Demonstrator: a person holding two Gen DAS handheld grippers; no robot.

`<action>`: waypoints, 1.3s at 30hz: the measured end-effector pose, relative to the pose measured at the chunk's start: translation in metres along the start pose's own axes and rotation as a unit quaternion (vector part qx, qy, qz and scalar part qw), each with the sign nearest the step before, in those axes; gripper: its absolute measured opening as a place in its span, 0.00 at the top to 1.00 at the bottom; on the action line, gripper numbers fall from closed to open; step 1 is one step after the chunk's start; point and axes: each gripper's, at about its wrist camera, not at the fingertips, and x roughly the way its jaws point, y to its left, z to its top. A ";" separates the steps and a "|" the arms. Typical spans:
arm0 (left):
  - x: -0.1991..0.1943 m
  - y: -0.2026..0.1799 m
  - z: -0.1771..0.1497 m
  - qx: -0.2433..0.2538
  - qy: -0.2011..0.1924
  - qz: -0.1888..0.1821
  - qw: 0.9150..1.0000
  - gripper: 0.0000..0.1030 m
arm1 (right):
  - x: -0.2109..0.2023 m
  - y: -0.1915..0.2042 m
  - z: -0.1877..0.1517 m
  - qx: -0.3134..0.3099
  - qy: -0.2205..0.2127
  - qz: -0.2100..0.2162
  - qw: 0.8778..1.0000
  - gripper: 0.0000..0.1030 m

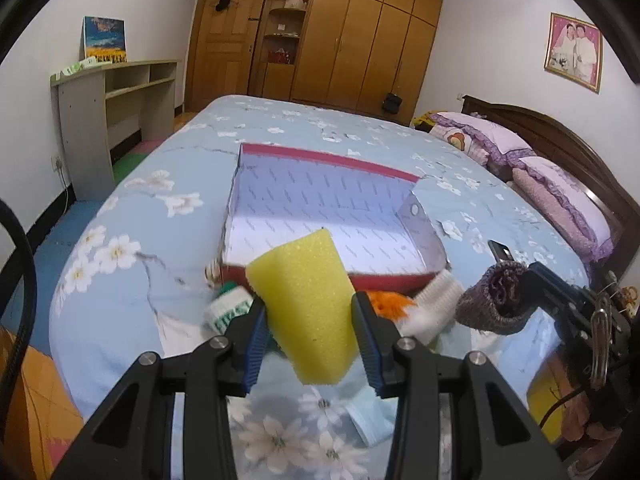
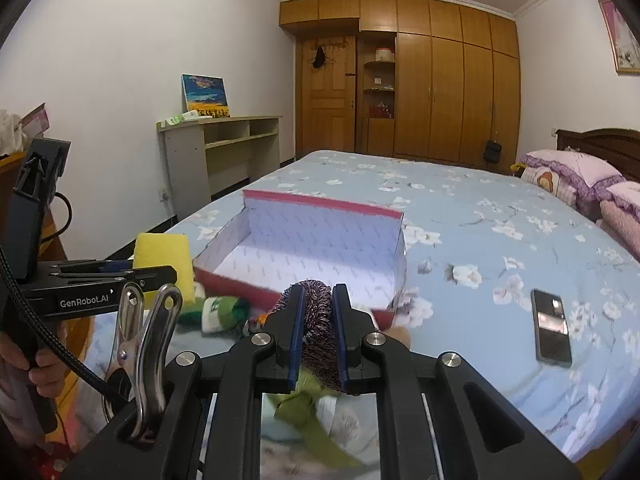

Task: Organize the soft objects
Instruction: 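Carry the yellow sponge and brown sock into the box and release both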

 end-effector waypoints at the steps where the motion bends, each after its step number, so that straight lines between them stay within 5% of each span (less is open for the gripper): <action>1: 0.004 -0.001 0.005 0.004 0.001 0.005 1.000 0.59 | 0.002 0.000 0.003 -0.002 0.000 0.000 1.000 0.86; 16: 0.066 0.002 0.052 0.021 0.021 0.031 0.999 0.59 | 0.075 -0.014 0.028 0.011 0.025 0.000 1.000 0.86; 29: 0.138 0.018 0.043 0.014 0.072 0.038 0.997 0.59 | 0.133 -0.039 0.021 0.022 0.052 -0.017 0.998 0.86; 39: 0.151 0.014 0.032 0.025 0.088 0.047 0.995 0.57 | 0.158 -0.063 0.023 0.070 0.063 -0.007 0.996 0.84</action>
